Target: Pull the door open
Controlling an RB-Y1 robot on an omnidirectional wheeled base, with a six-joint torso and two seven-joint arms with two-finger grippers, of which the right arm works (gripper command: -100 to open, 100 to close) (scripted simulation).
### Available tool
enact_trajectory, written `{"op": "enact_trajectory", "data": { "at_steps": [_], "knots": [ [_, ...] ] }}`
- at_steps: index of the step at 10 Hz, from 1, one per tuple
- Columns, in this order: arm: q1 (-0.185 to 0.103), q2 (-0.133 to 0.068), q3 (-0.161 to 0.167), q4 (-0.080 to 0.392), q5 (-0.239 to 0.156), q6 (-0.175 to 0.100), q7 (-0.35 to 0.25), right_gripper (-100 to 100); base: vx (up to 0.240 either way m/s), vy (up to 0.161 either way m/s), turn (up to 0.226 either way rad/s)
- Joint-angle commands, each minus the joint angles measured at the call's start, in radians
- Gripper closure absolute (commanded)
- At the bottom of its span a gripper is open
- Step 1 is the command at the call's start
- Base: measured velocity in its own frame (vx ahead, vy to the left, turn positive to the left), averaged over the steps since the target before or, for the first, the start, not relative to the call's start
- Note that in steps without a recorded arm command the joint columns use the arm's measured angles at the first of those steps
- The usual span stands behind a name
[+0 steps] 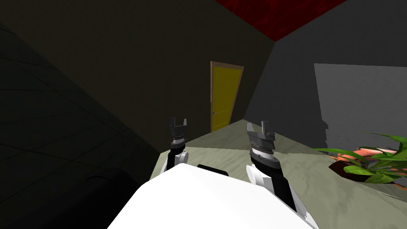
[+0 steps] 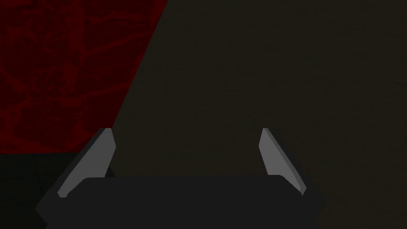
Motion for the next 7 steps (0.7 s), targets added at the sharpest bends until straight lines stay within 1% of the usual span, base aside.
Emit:
{"op": "enact_trajectory", "data": {
  "at_steps": [1, 5, 6, 7],
  "knots": [
    [-0.002, -0.007, 0.0, 0.024, -0.015, -0.005, -0.028, -100, 0.069, -0.003, 0.155],
    [-0.006, -0.021, 0.0, 0.089, -0.055, -0.02, -0.103, -100, 0.12, -0.053, 0.173],
    [-0.006, -0.023, 0.0, 0.099, -0.061, -0.022, -0.115, -100, 0.108, -0.053, 0.126],
    [-0.008, -0.027, 0.001, 0.12, -0.074, -0.027, -0.139, -100, 0.143, -0.042, 0.19]
  ]
}}
